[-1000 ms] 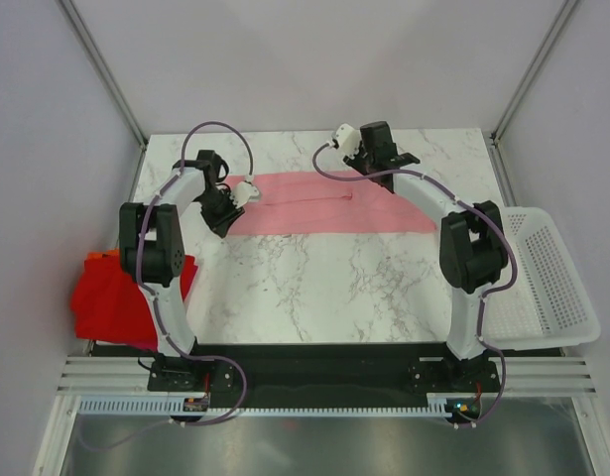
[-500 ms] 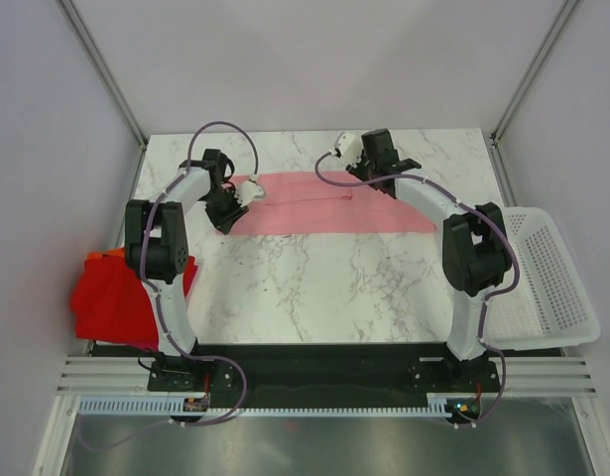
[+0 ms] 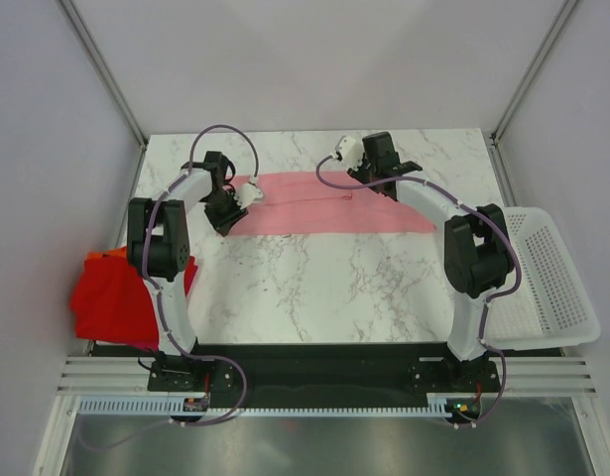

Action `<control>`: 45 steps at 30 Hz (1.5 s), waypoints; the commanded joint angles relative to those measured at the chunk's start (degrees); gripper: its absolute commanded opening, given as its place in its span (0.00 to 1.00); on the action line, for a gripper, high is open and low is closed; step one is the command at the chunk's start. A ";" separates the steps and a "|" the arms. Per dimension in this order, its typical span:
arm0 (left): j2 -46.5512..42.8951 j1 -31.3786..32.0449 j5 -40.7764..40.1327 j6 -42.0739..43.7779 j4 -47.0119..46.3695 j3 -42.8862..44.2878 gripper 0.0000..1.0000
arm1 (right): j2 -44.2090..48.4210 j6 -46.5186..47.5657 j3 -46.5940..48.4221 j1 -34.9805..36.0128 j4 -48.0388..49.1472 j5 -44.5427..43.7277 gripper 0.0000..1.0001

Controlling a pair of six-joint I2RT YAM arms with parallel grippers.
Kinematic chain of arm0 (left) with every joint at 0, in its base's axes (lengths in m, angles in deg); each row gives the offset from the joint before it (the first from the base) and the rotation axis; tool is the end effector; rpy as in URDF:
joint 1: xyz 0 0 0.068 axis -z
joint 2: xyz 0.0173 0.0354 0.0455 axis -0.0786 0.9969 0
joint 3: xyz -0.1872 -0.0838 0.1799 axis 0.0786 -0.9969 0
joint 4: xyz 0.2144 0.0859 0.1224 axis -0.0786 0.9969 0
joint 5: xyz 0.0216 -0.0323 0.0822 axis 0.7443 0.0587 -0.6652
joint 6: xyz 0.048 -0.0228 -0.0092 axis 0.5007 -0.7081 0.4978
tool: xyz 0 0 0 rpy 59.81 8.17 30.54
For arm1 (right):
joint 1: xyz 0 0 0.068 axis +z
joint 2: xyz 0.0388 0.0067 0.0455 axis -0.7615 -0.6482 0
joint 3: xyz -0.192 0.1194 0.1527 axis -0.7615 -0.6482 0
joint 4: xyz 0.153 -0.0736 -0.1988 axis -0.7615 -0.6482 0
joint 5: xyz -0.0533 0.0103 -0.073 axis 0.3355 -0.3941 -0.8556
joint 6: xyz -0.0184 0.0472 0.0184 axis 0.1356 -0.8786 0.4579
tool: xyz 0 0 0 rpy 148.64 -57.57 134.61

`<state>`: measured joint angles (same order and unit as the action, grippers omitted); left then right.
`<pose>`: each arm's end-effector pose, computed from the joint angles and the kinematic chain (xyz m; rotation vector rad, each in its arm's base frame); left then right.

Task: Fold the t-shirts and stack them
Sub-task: Fold the tshirt

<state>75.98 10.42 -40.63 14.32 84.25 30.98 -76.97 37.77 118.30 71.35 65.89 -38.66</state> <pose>0.4048 -0.0466 0.1672 1.5042 2.5289 -0.0801 0.4200 0.1604 0.2386 -1.1060 2.0295 -0.3843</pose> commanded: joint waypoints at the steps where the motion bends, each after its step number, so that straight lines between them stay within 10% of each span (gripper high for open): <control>1: 0.95 0.59 0.71 -0.49 -0.95 -1.40 0.43 | 2.27 -0.24 0.46 0.21 0.82 -0.38 0.45; 10: -0.62 2.52 -1.31 -4.35 0.01 -5.44 0.02 | 2.45 -0.32 -2.88 -1.19 -0.05 -1.69 0.44; 26: -23.74 15.69 3.25 -11.73 24.00 -22.68 0.03 | -13.89 -7.35 9.85 -5.94 -16.05 2.87 0.40; 41: -17.34 38.27 19.32 -15.87 26.92 -21.01 0.05 | -44.12 -4.91 49.66 -3.04 -18.71 2.44 0.40; 45: -11.11 45.14 24.34 -16.66 24.63 -16.62 0.22 | -46.85 -2.44 50.55 -0.85 -6.79 1.12 0.48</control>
<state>61.73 51.27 -24.77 0.49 106.35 10.96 -117.88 33.33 169.03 68.80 52.87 -38.20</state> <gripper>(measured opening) 0.168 0.456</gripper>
